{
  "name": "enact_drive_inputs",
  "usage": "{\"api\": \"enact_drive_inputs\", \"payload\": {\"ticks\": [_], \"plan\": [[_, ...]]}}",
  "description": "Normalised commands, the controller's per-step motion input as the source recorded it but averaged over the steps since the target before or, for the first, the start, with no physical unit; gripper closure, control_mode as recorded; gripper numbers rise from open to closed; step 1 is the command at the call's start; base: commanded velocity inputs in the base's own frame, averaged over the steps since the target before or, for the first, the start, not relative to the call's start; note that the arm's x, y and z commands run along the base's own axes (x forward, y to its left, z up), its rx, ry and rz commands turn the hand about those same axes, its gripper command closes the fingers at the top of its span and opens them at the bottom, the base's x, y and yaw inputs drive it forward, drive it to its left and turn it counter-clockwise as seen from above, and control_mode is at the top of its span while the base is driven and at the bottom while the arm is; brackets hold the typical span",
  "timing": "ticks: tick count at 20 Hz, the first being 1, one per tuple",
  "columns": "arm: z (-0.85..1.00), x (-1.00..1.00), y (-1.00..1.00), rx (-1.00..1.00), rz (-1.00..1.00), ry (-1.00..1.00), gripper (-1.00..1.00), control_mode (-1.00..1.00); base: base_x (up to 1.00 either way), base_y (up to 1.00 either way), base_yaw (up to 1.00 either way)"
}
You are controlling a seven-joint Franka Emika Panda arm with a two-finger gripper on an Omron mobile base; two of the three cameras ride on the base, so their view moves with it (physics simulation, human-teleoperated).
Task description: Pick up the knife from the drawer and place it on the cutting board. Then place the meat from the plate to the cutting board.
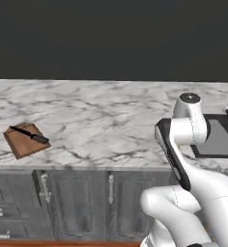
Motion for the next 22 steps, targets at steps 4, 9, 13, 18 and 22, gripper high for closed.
{"api": "enact_drive_inputs", "payload": {"ticks": [4,9,13,18,22], "plan": [[0.0,0.0,0.0,0.0,0.0,0.0,1.0,1.0,0.54,1.0,0.07],[0.0,0.0,0.0,0.0,0.0,0.0,1.0,1.0,0.29,1.0,0.09],[0.0,0.0,0.0,0.0,0.0,0.0,1.0,1.0,0.01,0.98,0.07],[0.0,0.0,0.0,0.0,0.0,0.0,1.0,1.0,0.27,0.58,0.01],[0.0,0.0,0.0,0.0,0.0,0.0,1.0,1.0,0.46,0.14,0.03]]}}
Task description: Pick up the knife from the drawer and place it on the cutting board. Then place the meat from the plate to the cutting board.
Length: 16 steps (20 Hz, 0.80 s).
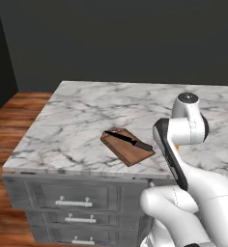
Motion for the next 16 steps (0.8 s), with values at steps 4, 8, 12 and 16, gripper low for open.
{"api": "enact_drive_inputs", "payload": {"ticks": [4,8,12,16], "plan": [[0.0,0.0,0.0,0.0,0.0,0.0,1.0,1.0,0.52,0.0,0.05],[0.0,0.0,0.0,0.0,0.0,0.0,1.0,1.0,0.88,0.15,0.02],[0.0,0.0,0.0,0.0,0.0,0.0,1.0,1.0,0.72,0.06,0.01],[0.0,0.0,0.0,0.0,0.0,0.0,1.0,1.0,0.35,0.0,0.08]]}}
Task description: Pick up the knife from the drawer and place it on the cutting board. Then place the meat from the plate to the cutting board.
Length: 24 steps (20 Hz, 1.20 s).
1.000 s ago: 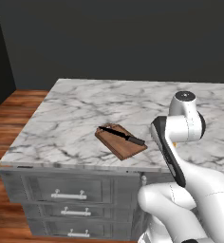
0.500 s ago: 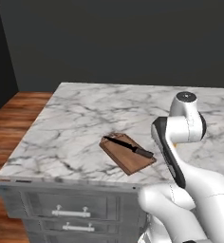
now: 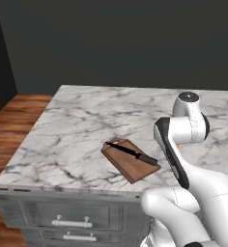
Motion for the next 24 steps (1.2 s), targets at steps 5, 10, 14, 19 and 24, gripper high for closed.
{"api": "enact_drive_inputs", "payload": {"ticks": [5,10,14,19,24], "plan": [[0.0,0.0,0.0,0.0,0.0,0.0,1.0,1.0,0.13,0.0,0.27],[0.0,0.0,0.0,0.0,0.0,0.0,1.0,1.0,0.12,0.0,0.41],[0.0,0.0,0.0,0.0,0.0,0.0,1.0,1.0,0.27,0.02,0.4],[0.0,0.07,0.01,0.0,0.08,0.0,1.0,-1.0,0.25,0.05,0.32],[-0.06,0.29,0.17,0.03,0.29,0.0,1.0,-1.0,0.0,0.0,0.0]]}}
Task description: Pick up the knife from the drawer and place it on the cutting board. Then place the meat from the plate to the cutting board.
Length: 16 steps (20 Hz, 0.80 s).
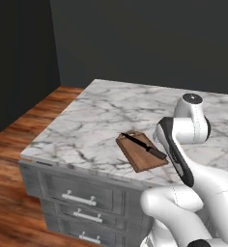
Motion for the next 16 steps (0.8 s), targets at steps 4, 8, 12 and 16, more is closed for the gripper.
{"api": "enact_drive_inputs", "payload": {"ticks": [4,8,12,16], "plan": [[-0.07,0.24,0.32,0.0,0.21,0.0,1.0,-1.0,0.0,0.0,0.0],[-0.14,0.25,0.42,0.0,0.15,0.0,1.0,-1.0,0.0,0.0,0.0],[-0.26,0.28,0.3,0.0,0.03,0.0,1.0,-1.0,0.0,0.0,0.0],[-0.35,0.29,0.21,0.0,0.03,0.0,1.0,-1.0,0.0,0.0,0.0]]}}
